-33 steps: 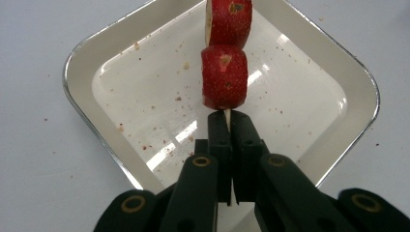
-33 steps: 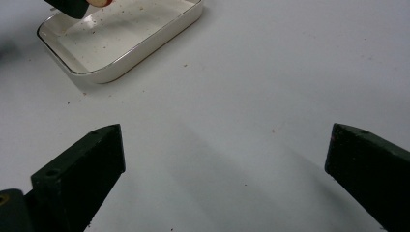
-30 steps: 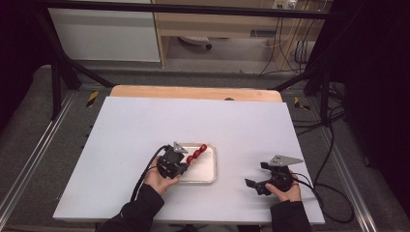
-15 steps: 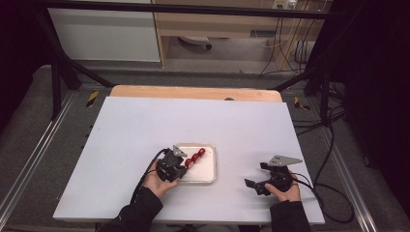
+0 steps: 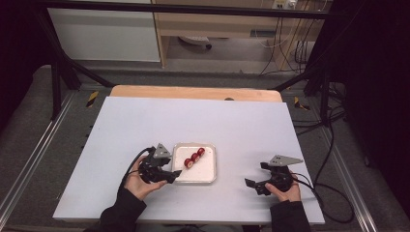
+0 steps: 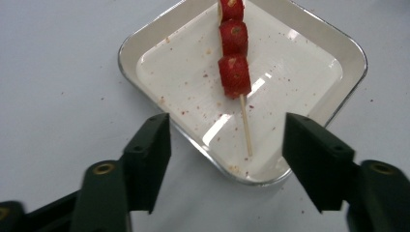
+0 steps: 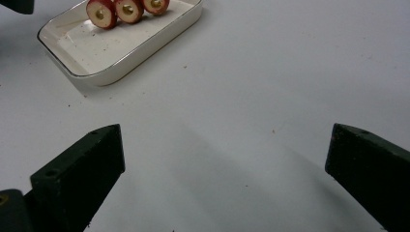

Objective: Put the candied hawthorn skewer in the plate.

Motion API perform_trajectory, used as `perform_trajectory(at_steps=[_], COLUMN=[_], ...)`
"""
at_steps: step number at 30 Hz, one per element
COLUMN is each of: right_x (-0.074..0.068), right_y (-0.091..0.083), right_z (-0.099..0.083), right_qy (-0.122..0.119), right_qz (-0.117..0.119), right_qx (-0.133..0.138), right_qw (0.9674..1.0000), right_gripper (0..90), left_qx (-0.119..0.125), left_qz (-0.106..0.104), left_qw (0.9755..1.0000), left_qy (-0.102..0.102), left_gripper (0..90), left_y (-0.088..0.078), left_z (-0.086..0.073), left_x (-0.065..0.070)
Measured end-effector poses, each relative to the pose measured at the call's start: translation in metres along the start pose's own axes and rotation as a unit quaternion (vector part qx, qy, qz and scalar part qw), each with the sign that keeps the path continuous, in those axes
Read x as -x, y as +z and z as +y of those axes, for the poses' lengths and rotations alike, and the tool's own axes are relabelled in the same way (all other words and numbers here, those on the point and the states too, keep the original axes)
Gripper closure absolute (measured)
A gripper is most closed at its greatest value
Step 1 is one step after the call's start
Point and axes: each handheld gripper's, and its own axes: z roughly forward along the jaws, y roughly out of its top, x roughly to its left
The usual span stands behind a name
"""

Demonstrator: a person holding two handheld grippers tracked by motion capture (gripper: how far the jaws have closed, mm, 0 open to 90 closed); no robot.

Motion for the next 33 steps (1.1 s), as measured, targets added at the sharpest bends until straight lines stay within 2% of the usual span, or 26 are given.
perform_trajectory(at_steps=[3, 6, 9, 12, 16, 23, 31, 33], right_x=[0.000, 0.000, 0.000, 0.000, 0.000, 0.000, -0.001, 0.000], right_y=[0.000, 0.000, 0.001, 0.001, 0.001, 0.002, 0.003, 0.004], right_z=[0.000, 0.000, 0.000, -0.001, -0.001, -0.002, -0.002, -0.002], right_qy=[-0.002, -0.001, -0.002, -0.002, 0.000, -0.002, -0.003, -0.006], right_qz=[-0.001, -0.002, -0.002, -0.002, -0.002, -0.004, -0.006, -0.007], right_qx=[-0.001, -0.002, -0.003, -0.004, -0.008, -0.013, -0.019, -0.021], right_qw=[1.0000, 1.0000, 1.0000, 1.0000, 1.0000, 0.9999, 0.9998, 0.9997], right_gripper=[0.8, 0.8, 0.8, 0.7, 0.6, 0.6, 0.5, 0.5], left_qx=[0.005, 0.016, 0.017, 0.026, 0.043, 0.059, 0.054, 0.053], left_qz=[-0.009, -0.002, 0.010, 0.011, 0.006, 0.013, 0.023, 0.023], left_qw=[0.9999, 0.9999, 0.9998, 0.9995, 0.9989, 0.9974, 0.9970, 0.9972], left_qy=[-0.006, -0.005, -0.004, -0.012, -0.020, -0.039, -0.050, -0.047], left_gripper=[19.2, 15.7, 9.6, 6.9, 5.8, 6.2, 6.5, 6.8], left_y=[-0.006, -0.011, -0.015, -0.021, -0.030, -0.039, -0.041, -0.042], left_z=[-0.011, -0.025, -0.038, -0.049, -0.065, -0.090, -0.103, -0.104], left_x=[-0.009, -0.017, -0.022, -0.028, -0.037, -0.050, -0.060, -0.061])
